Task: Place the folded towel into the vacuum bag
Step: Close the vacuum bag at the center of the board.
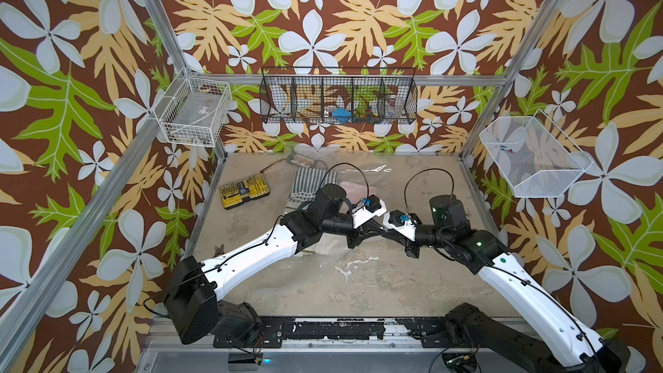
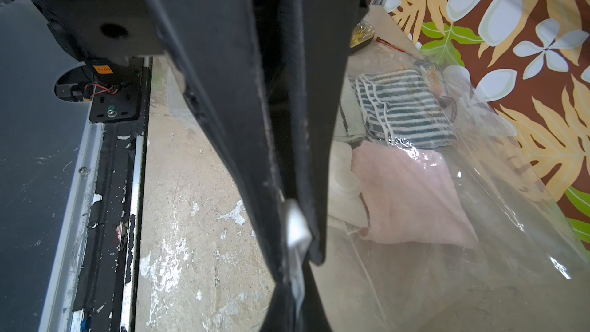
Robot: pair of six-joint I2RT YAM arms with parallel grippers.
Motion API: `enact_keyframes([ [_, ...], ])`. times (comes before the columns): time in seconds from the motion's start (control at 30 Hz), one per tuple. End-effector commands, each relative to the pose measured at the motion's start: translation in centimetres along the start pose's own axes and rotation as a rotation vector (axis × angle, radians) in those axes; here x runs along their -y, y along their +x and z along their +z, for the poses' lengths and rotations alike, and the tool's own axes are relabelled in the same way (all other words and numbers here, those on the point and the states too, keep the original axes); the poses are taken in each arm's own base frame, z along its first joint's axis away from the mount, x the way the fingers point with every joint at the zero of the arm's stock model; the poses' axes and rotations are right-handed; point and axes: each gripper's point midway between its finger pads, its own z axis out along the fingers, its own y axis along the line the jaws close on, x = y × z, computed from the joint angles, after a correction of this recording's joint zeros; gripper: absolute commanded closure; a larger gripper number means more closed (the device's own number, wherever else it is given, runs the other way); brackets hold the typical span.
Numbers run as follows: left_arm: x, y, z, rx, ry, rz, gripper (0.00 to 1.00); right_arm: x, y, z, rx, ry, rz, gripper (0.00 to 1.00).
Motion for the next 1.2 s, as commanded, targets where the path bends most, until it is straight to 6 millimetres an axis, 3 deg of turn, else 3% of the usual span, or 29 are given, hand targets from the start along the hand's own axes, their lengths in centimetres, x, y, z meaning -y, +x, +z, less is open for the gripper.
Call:
enact_keyframes([
  [0.0,-0.1,2.5,0.0,-0.072,-0.011,-0.056,1.0,1.9,-2.0,-1.0,0.106,0.098,0.011,1.0],
  [0.2,0.1,4.9,0.2,-0.113,-0.011,-0.112,0.99,1.2,-2.2,-1.5,0.182,0.082,0.049,1.0],
  [0.33,-0.1,5.3,-0.1,-0.127,-0.036,-0.115,0.99,0.7,-2.2,-1.9,0.185,0.082,0.037,1.0],
  [1.17,-0.6,7.6,-3.0,-0.184,-0.197,-0.167,1.0,6.1,-2.2,-4.8,0.212,0.331,0.156,1.0],
])
